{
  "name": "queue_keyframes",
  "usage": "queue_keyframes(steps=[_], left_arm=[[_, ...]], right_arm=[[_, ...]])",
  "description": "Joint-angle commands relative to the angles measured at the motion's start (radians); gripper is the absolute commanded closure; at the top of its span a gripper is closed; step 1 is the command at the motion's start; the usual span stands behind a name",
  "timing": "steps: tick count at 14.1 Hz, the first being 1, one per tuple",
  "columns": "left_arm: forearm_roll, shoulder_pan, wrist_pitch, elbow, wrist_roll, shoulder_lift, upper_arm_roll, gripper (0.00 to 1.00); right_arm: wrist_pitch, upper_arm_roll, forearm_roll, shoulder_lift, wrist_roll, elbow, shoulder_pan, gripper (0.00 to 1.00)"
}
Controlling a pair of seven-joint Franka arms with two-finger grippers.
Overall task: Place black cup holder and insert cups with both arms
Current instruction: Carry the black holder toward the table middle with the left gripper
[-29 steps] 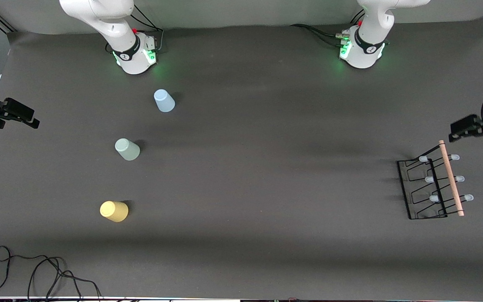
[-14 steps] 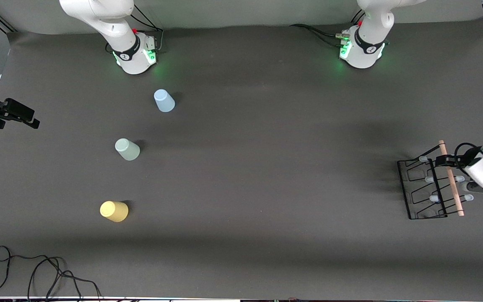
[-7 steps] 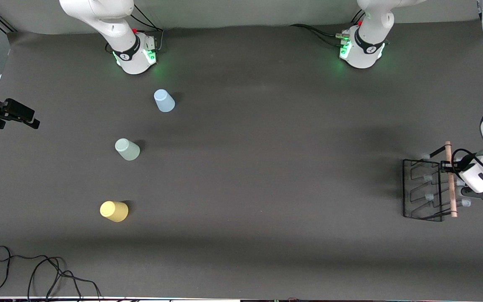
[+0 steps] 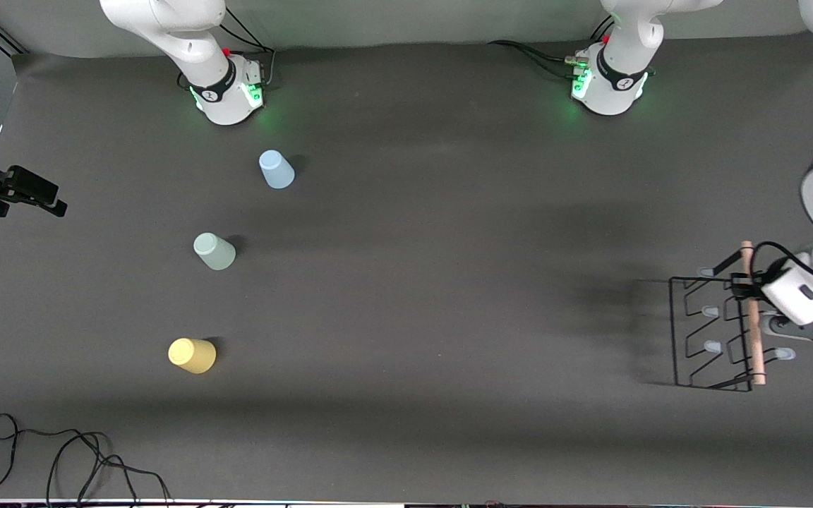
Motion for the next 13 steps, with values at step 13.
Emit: queue_keyframes(steps=[13], left_arm=[[-0.131,-0.61,0.137,0.243,-0.965,0.221,-0.259,1.0]], right_arm=[[0.155,-0.002,-0.009,-0.243,0.103,-0.42,0.148,0.0]])
